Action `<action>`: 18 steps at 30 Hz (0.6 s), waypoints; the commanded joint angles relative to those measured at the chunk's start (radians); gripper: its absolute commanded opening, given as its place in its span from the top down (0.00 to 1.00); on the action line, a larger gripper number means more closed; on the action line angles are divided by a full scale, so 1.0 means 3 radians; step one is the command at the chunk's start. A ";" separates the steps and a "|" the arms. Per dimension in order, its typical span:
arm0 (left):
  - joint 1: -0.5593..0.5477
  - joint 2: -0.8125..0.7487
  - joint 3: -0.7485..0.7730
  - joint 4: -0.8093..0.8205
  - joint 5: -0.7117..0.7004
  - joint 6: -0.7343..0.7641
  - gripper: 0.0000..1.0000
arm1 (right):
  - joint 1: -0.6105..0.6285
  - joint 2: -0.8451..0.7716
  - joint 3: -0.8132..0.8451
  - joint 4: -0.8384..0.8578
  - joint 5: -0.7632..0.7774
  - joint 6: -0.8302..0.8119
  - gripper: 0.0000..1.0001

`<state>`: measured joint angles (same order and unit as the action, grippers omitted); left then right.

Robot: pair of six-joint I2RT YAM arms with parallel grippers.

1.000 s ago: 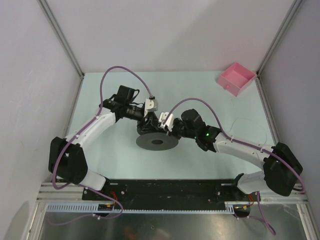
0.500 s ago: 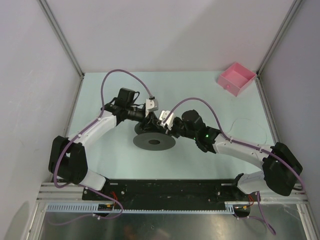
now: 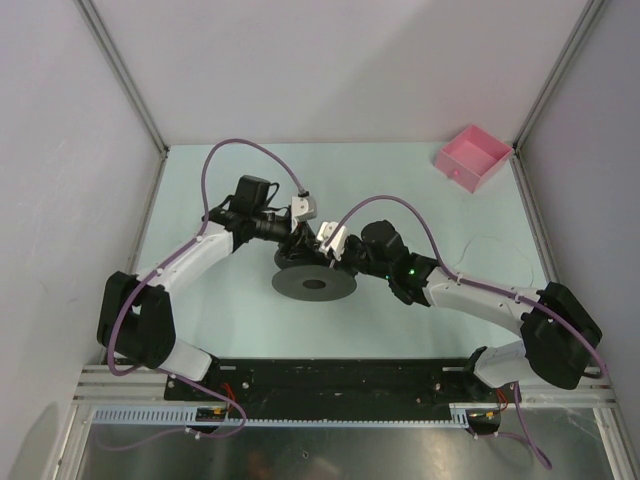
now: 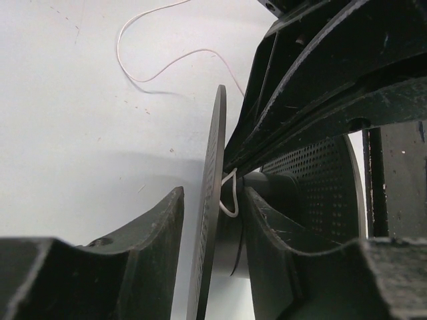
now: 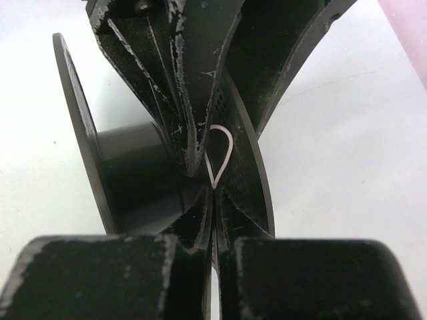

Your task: Wrap the cables

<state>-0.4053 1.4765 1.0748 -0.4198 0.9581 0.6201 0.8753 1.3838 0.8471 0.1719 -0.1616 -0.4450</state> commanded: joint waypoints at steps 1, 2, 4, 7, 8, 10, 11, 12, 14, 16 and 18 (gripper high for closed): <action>-0.0012 -0.0054 -0.0053 0.0167 0.0083 -0.0062 0.58 | 0.0015 0.0027 -0.0021 0.0238 0.0094 0.0073 1.00; -0.0023 -0.0061 -0.0066 0.0180 0.0068 -0.0065 0.59 | 0.0016 0.0029 -0.0021 0.0244 0.0101 0.0083 1.00; -0.0038 -0.0072 -0.0096 0.0207 0.0044 -0.0059 0.61 | 0.0017 0.0032 -0.0021 0.0246 0.0102 0.0096 1.00; -0.0066 -0.0093 -0.0145 0.0276 0.0017 -0.0076 0.62 | 0.0018 0.0037 -0.0021 0.0237 0.0099 0.0101 1.00; -0.0076 -0.0102 -0.0164 0.0303 0.0002 -0.0095 0.63 | 0.0020 0.0039 -0.0021 0.0236 0.0099 0.0102 1.00; -0.0090 -0.0112 -0.0197 0.0372 -0.0016 -0.0141 0.63 | 0.0019 0.0044 -0.0021 0.0235 0.0103 0.0100 1.00; -0.0093 -0.0119 -0.0210 0.0400 -0.0017 -0.0176 0.62 | 0.0021 0.0050 -0.0021 0.0235 0.0103 0.0099 1.00; -0.0094 -0.0119 -0.0217 0.0427 -0.0013 -0.0201 0.61 | 0.0022 0.0055 -0.0021 0.0235 0.0106 0.0096 1.00; -0.0096 -0.0130 -0.0222 0.0460 0.0004 -0.0237 0.59 | 0.0022 0.0062 -0.0021 0.0229 0.0108 0.0091 1.00; -0.0098 -0.0141 -0.0223 0.0481 0.0015 -0.0263 0.58 | 0.0026 0.0068 -0.0021 0.0218 0.0114 0.0081 1.00; -0.0097 -0.0151 -0.0223 0.0500 0.0014 -0.0285 0.58 | 0.0030 0.0068 -0.0021 0.0215 0.0118 0.0078 1.00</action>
<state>-0.4274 1.4723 1.0130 -0.3222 0.9485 0.5636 0.8761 1.3972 0.8440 0.1932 -0.1425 -0.4259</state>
